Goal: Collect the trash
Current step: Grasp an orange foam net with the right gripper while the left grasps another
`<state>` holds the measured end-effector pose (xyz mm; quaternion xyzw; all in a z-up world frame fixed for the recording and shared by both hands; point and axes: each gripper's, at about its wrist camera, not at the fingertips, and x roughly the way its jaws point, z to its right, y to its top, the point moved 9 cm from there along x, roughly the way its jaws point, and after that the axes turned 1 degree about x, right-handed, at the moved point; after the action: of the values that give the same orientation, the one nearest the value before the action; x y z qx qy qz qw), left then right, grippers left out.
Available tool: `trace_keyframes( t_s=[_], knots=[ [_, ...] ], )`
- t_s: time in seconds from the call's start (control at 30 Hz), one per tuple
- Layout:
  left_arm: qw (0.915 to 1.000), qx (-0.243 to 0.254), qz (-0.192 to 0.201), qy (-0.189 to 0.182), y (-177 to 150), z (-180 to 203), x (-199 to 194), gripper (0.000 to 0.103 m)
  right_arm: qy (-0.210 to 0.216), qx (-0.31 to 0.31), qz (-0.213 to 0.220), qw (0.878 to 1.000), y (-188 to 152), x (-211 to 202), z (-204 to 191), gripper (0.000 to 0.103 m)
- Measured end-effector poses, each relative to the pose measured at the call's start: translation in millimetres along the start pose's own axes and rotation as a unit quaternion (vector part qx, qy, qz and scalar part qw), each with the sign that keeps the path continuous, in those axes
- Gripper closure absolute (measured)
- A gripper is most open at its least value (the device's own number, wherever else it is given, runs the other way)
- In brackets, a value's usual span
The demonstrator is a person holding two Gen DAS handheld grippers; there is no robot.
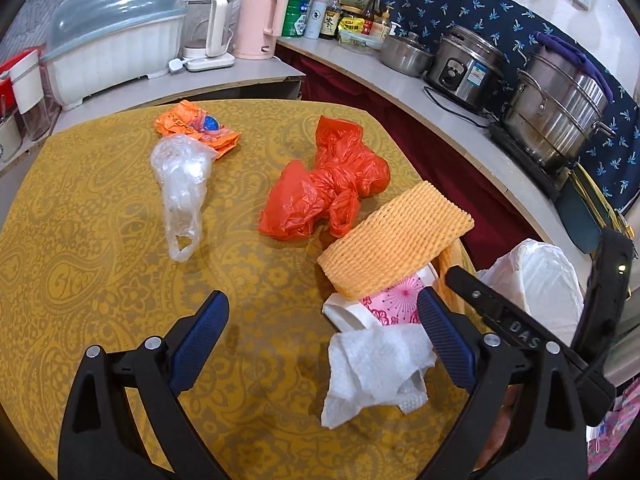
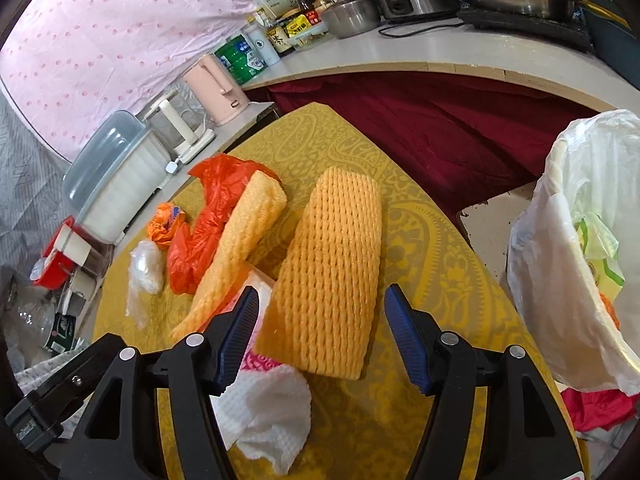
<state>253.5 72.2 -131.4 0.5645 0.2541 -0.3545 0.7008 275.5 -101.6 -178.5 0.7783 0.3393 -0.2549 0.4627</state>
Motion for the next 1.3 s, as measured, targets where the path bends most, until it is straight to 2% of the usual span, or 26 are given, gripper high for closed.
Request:
trace_keyframes(
  t_s=[0.2, 0.27, 0.37, 0.5, 0.77, 0.83, 1.0, 1.2, 1.3],
  knots=[
    [0.9994, 0.025, -0.006, -0.022, 8.4, 21.0, 19.8, 0.012, 0.004, 0.014, -0.006, 1.000, 2.5, 13.9, 11.4, 0.042],
    [0.9989, 0.036, -0.009, -0.027, 11.1, 31.5, 29.3, 0.012, 0.008, 0.016, -0.008, 1.000, 3.5, 15.6, 14.6, 0.056],
    [0.9981, 0.052, -0.016, -0.030, 14.6, 44.6, 45.8, 0.012, 0.008, 0.019, -0.017, 1.000, 3.0, 19.8, 20.2, 0.070],
    [0.9976, 0.058, -0.026, -0.030, 17.9, 52.6, 64.0, 0.014, 0.008, 0.025, -0.016, 1.000, 2.1, 20.4, 27.2, 0.077],
    [0.9974, 0.050, -0.039, -0.034, 16.8, 52.2, 73.5, 0.046, 0.010, 0.024, -0.002, 1.000, 9.1, 12.4, 29.7, 0.078],
    [0.9976, 0.044, -0.041, -0.036, 14.8, 49.4, 70.6, 0.061, 0.011, 0.023, 0.002, 1.000, 10.7, 9.5, 29.6, 0.078],
    [0.9984, 0.032, -0.034, -0.031, 14.6, 39.6, 58.7, 0.083, 0.015, 0.016, 0.015, 1.000, 14.8, -4.4, 25.6, 0.078],
    [0.9993, 0.020, -0.010, -0.030, 20.6, 34.9, 28.8, 0.092, 0.021, 0.003, 0.038, 0.999, 23.5, -30.0, 14.6, 0.078],
    [0.9992, 0.018, 0.005, -0.035, 24.4, 38.8, 10.5, 0.093, 0.026, 0.000, 0.049, 0.998, 25.5, -43.6, 9.9, 0.078]
  ],
)
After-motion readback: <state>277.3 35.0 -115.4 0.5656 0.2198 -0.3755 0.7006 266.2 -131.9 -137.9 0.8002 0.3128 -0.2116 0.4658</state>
